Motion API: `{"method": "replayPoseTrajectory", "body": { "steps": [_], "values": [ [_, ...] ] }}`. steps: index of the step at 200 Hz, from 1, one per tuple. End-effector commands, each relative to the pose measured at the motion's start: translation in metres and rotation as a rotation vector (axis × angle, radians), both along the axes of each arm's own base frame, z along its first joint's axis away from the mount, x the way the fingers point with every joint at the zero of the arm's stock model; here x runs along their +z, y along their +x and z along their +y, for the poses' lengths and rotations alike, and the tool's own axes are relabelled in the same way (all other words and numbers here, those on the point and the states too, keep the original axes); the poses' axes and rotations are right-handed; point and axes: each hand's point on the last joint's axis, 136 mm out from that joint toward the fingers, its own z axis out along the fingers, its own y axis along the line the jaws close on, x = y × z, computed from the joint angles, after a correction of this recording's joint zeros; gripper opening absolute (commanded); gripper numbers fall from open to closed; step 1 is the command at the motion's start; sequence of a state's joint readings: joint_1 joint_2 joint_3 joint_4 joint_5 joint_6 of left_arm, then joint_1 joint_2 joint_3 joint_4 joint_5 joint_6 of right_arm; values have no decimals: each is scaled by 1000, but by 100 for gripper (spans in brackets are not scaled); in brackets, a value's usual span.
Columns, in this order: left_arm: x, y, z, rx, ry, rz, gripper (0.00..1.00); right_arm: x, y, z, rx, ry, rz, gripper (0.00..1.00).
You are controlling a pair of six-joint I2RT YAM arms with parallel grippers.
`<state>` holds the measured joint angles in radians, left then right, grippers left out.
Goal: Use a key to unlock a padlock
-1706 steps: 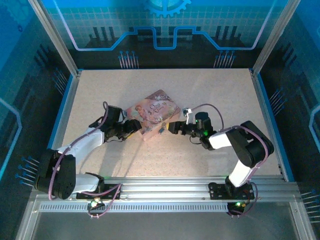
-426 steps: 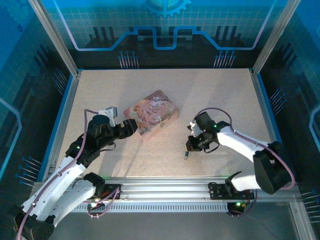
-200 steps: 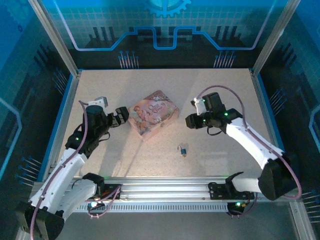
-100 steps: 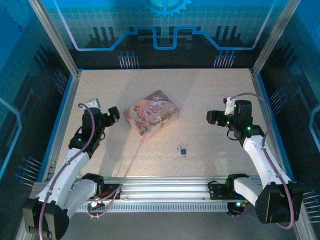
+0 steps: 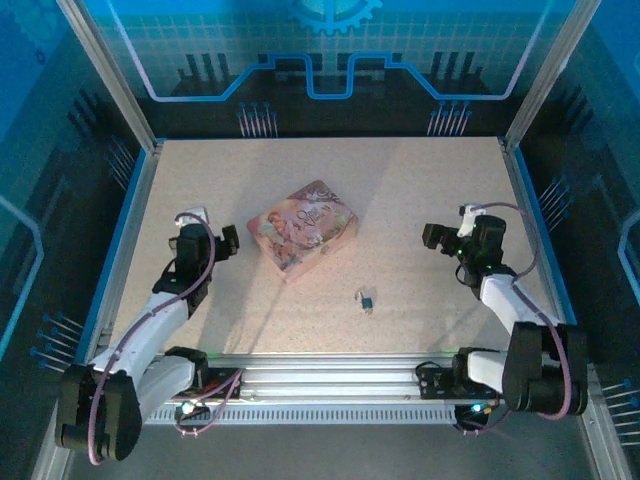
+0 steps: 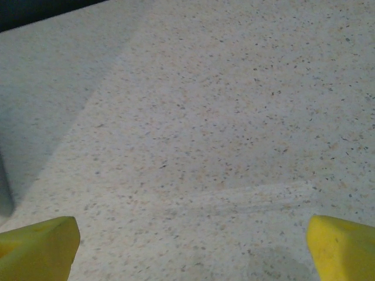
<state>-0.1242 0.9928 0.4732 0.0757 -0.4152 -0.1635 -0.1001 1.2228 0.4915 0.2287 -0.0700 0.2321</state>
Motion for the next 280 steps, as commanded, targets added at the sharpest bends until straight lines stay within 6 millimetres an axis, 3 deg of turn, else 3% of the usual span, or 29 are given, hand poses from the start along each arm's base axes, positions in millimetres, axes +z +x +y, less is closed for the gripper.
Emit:
{"method": "replayPoseTrajectory", "body": {
  "steps": [1,47,115,141,202,246,280],
  "values": [
    [-5,6,4,-7,36,-20,99,9,17,-11,-16,-64,-131,100],
    [-21,15,0,-41,37,-1,99,10,31,7,84,-129,-217,100],
    [-32,29,-9,-92,31,-17,99,-11,38,50,273,-220,-242,100],
    [-37,36,-14,-124,21,-49,99,-12,38,47,254,-223,-229,100],
    [-26,59,-38,-301,60,-170,99,-13,38,47,252,-224,-224,100],
    [-45,57,-26,-276,26,-249,99,-13,38,47,252,-224,-224,100],
    [-46,59,-14,-231,-5,-239,99,-13,38,47,252,-224,-224,100]
  ]
}}
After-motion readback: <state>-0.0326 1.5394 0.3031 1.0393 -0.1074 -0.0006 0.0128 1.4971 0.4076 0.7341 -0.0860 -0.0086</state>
